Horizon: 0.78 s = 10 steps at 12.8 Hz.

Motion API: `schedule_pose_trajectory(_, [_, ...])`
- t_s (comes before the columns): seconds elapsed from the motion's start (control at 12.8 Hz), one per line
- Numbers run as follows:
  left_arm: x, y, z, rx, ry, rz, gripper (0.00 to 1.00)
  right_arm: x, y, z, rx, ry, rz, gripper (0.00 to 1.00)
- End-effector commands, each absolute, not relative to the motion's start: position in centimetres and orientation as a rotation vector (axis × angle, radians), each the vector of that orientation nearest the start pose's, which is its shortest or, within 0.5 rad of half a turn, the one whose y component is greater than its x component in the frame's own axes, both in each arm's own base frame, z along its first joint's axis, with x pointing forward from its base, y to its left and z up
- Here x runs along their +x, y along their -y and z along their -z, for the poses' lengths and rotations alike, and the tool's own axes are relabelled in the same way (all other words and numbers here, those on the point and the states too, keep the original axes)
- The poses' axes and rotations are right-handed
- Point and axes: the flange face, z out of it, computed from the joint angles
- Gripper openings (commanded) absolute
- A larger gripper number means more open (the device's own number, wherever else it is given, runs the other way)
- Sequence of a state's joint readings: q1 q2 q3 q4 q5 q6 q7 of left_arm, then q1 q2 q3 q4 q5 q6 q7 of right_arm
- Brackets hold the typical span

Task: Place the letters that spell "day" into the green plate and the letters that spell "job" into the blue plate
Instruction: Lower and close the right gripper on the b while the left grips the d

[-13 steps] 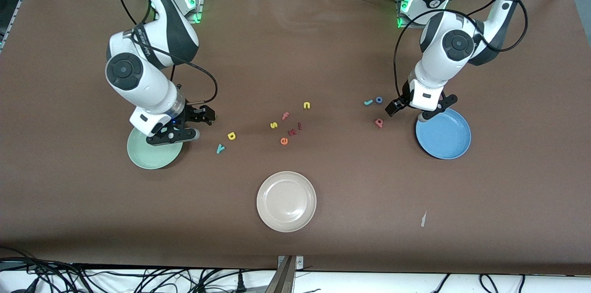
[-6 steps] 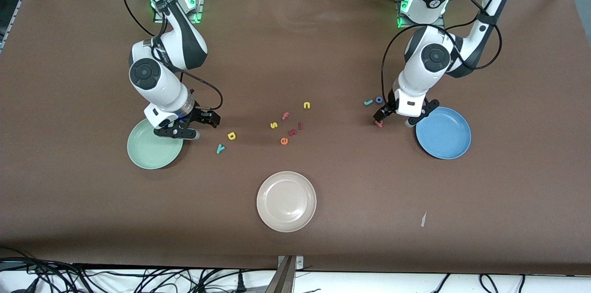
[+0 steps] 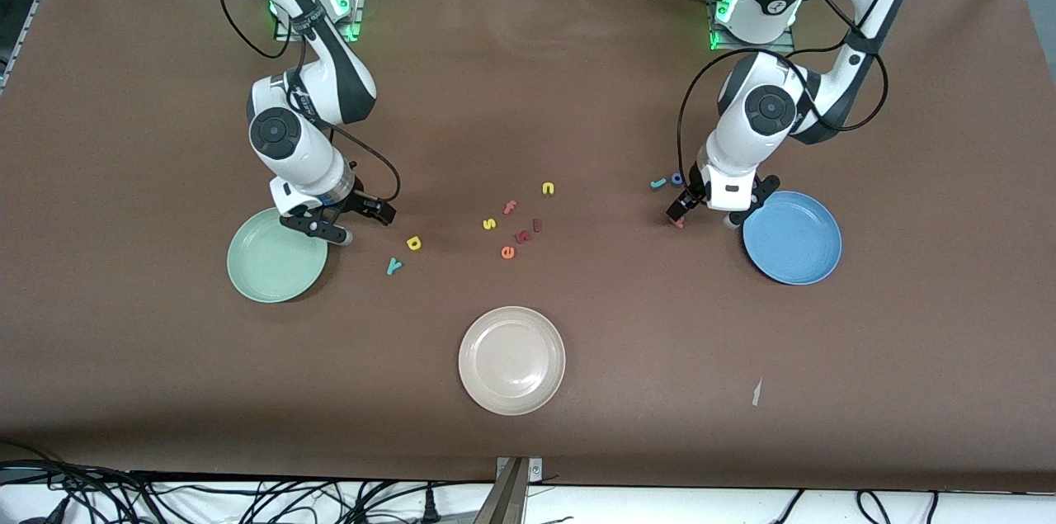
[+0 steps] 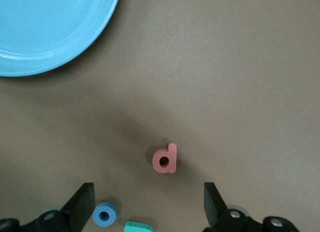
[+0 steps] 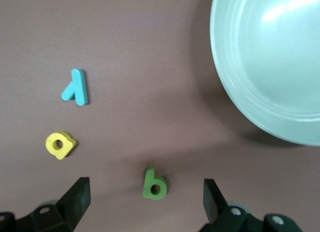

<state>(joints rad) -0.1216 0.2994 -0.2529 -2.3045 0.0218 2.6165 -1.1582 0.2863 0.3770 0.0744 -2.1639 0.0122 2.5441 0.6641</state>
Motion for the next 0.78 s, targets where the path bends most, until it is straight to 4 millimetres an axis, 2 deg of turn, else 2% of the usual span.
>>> schedule_pose_trajectory(0.0, [49.7,20.0,-21.3,-2.965,1.23,-0.02,0.93,51.7,-20.4,-20.1,-3.054,-0.549,-0.007,1.0])
schedule_pose_trajectory(0.16, [49.8,20.0,-20.6,-2.975,1.236,-0.01,0.9,51.0,-22.1,-18.4,-3.054,-0.521,-0.002,1.0])
schedule_pose_trajectory(0.55, [50.7,20.5,-20.0,-2.982,1.233,-0.012,0.86,50.8,-22.2,-18.0,-3.05,-0.547,-0.005,0.99])
schedule_pose_trajectory(0.7, [50.8,20.5,-19.8,-2.943,1.319,-0.017,0.86,50.8,-22.2,-18.0,-3.051,-0.544,-0.004,0.98])
